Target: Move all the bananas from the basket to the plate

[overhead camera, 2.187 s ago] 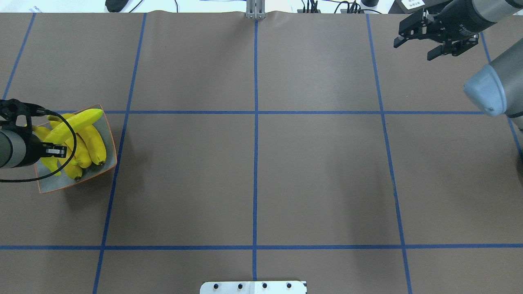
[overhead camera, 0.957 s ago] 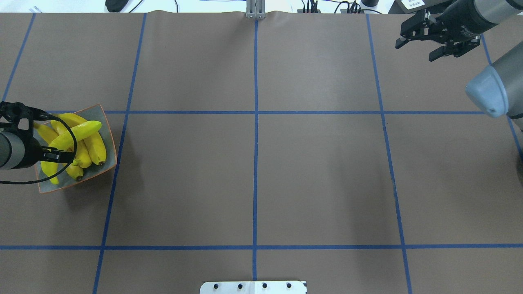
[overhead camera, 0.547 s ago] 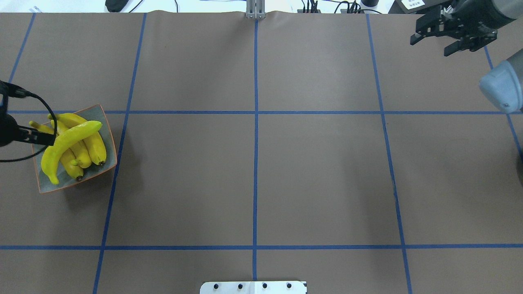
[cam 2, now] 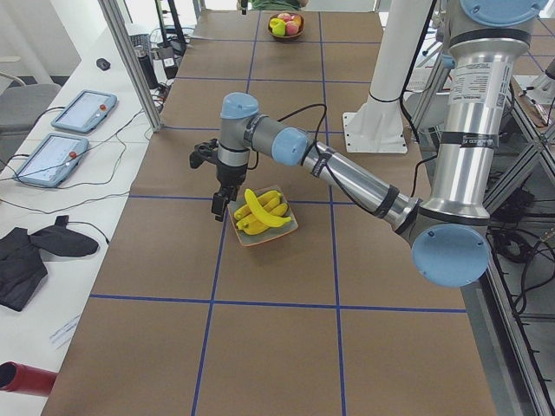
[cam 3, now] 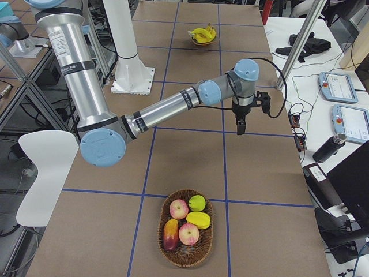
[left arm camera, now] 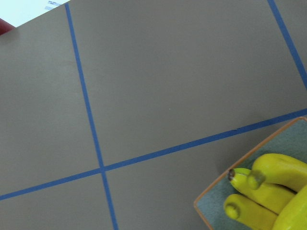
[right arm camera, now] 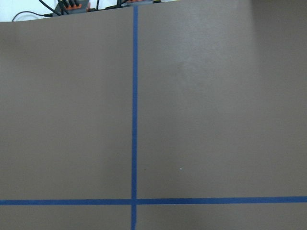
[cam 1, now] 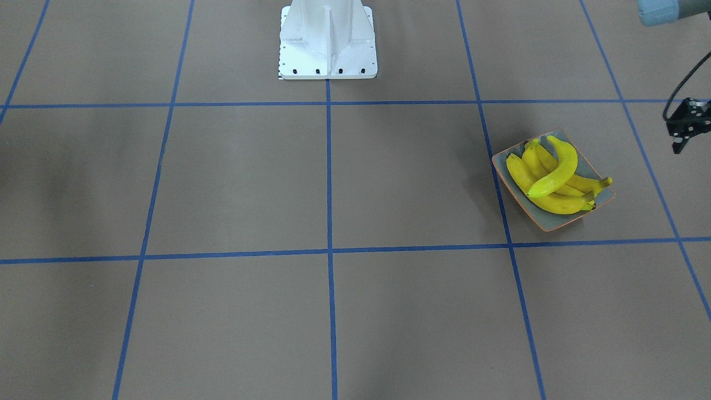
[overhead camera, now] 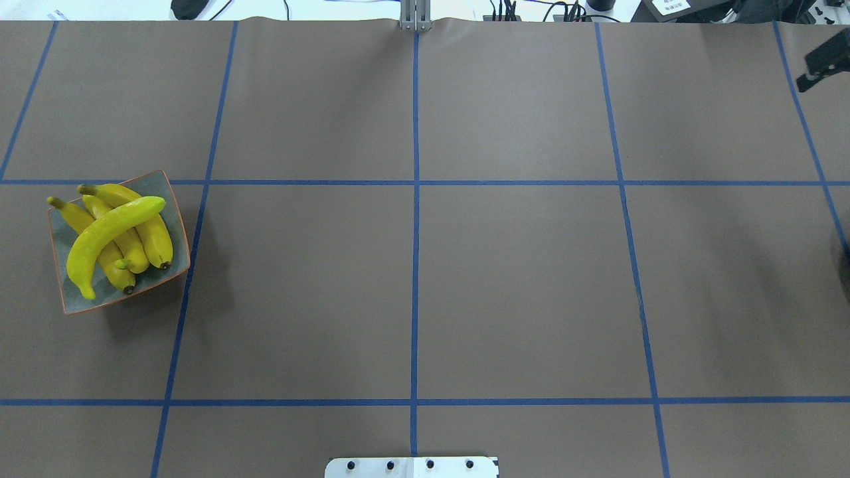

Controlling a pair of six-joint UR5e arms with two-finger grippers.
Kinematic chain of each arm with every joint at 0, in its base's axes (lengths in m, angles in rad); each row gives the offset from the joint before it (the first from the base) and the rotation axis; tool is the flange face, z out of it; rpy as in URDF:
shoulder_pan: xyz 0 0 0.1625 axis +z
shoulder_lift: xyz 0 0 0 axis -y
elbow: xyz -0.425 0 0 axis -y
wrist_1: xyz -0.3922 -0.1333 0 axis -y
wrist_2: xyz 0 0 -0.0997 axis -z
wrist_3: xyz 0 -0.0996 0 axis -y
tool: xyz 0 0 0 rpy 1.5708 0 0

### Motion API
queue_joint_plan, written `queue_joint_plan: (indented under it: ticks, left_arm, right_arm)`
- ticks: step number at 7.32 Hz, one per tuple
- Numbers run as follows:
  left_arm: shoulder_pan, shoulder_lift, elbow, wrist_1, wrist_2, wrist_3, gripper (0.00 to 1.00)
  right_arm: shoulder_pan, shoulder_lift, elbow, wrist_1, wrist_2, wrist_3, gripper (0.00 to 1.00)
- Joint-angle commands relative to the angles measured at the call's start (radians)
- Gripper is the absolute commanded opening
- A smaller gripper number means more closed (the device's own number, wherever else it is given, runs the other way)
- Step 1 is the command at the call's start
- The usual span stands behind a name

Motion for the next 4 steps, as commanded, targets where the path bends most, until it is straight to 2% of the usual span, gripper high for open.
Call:
queue_joint_plan:
  ticks: [1, 3, 4]
  left_arm:
    - [-0.154, -0.042, 0.174, 0.016, -0.214, 0.143, 1.00]
    - [-0.252, -0.027, 0.232, -0.015, -0.216, 0.261, 1.00]
    - [-0.269, -0.010, 0.250, -0.020, -0.216, 0.315, 1.00]
  right_arm:
    - [0.147, -0.119, -0.060, -0.048, 0.010, -0.284, 1.00]
    - [0.192, -0.242, -0.054, -0.028, 0.012, -0.299, 1.00]
    - [0.192, -0.262, -0.051, -0.014, -0.018, -0.303, 1.00]
